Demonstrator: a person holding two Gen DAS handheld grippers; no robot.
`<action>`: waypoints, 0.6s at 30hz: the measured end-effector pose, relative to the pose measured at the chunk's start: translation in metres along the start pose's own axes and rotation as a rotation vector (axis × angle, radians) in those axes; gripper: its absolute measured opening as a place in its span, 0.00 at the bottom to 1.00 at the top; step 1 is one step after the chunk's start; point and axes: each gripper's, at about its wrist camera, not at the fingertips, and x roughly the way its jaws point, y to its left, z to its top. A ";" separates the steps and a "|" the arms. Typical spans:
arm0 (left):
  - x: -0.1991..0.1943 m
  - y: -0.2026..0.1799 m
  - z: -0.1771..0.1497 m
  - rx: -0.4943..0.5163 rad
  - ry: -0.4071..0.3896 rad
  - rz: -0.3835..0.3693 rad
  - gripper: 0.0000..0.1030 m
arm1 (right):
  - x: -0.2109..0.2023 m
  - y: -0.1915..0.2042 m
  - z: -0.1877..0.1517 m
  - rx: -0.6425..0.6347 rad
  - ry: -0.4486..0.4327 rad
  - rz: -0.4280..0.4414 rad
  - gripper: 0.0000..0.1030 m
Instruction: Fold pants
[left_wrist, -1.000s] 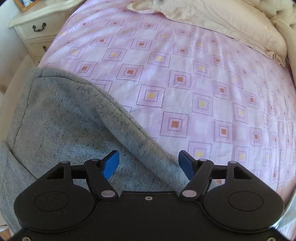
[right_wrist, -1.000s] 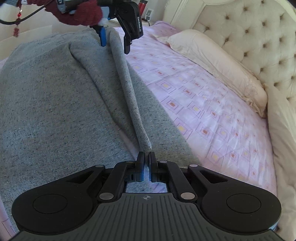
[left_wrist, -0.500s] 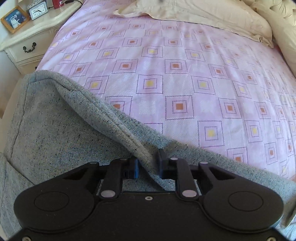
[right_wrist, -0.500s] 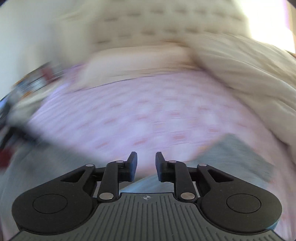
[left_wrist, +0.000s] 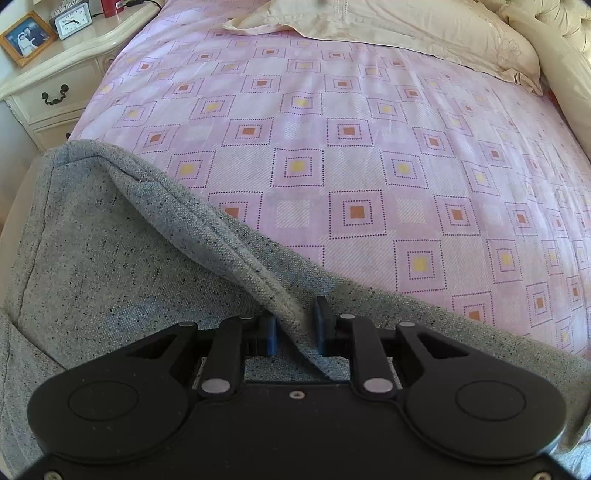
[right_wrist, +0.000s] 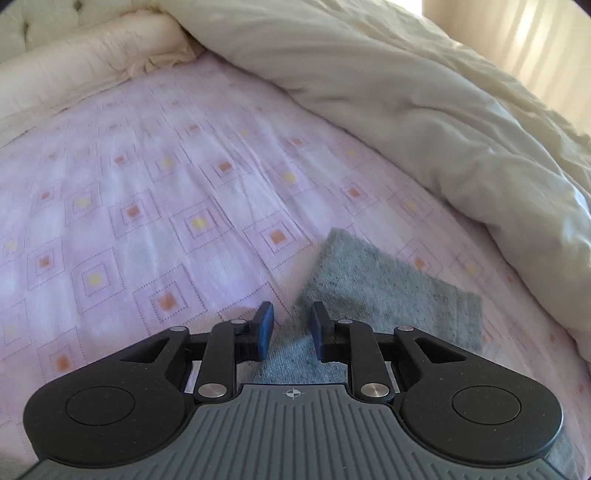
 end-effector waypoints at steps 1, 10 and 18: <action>0.001 0.001 0.001 -0.001 0.002 -0.003 0.26 | -0.001 0.001 -0.003 -0.014 -0.001 -0.021 0.21; -0.010 0.007 0.003 -0.060 0.006 -0.062 0.05 | -0.031 -0.052 0.011 0.105 -0.010 0.189 0.02; -0.090 -0.001 0.007 -0.031 -0.100 -0.062 0.05 | -0.110 -0.128 0.015 0.196 -0.128 0.304 0.02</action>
